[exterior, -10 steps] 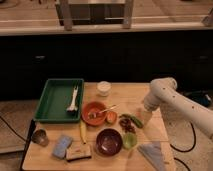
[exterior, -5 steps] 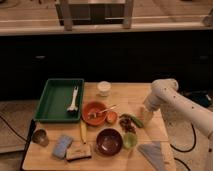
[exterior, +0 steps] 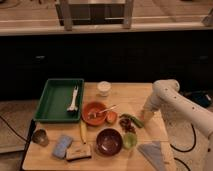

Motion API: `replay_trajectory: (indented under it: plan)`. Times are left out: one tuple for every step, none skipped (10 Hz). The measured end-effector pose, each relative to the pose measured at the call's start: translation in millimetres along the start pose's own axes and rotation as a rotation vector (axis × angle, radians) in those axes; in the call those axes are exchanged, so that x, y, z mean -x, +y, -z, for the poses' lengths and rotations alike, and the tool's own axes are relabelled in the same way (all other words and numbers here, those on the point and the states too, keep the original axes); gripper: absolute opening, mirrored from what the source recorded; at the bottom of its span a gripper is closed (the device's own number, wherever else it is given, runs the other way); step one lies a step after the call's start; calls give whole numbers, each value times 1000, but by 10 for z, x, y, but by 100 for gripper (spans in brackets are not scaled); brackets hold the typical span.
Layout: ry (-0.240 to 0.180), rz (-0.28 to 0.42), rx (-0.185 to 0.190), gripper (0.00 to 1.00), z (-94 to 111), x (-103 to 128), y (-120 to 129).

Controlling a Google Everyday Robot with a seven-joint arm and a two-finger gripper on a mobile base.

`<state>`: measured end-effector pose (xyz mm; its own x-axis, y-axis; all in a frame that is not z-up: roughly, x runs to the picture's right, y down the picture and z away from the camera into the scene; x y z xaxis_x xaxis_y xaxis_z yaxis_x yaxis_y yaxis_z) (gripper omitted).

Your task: Place pepper in purple bowl

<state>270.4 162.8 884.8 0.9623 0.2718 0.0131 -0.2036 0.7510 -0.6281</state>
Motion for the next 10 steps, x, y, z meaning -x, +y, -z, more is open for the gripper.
replay_trajectory:
  plan:
    - [1, -2, -4, 55, 56, 43, 1]
    - [3, -1, 2, 64, 122, 134, 19]
    - [2, -6, 8, 75, 176, 200, 28]
    - [2, -13, 13, 79, 193, 194, 41]
    - [2, -20, 19, 80, 206, 209, 54]
    - [0, -32, 22, 80, 203, 245, 56]
    - [-3, -48, 26, 80, 197, 272, 67]
    - [-6, -79, 30, 80, 192, 277, 86]
    - [-8, -110, 34, 80, 190, 287, 109]
    - [-9, -130, 37, 80, 179, 309, 126]
